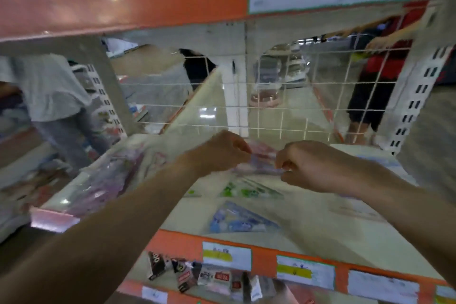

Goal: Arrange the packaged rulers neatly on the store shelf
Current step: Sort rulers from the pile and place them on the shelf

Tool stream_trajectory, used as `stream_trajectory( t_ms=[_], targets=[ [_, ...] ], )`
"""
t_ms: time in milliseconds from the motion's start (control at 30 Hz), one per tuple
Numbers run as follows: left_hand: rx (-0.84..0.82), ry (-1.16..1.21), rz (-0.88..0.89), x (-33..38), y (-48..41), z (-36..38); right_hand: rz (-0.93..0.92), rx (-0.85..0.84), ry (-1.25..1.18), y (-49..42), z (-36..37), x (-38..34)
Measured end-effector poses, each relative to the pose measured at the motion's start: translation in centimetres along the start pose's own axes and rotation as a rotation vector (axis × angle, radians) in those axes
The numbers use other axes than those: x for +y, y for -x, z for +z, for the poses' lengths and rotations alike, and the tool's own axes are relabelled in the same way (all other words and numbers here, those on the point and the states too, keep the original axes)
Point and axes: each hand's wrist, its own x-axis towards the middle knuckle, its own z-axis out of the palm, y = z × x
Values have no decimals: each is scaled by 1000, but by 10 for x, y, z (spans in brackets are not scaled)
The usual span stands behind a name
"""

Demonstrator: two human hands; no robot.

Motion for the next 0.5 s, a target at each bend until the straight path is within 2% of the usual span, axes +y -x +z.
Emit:
stream_trajectory(
  t_ms=[300,500],
  targets=[
    [252,71,-303,-126,54,-103,-163,-12,-193,-87,7,-117],
    [324,30,-328,-179,77,-138,-48,-97,-269,-142,18,-185]
  ],
)
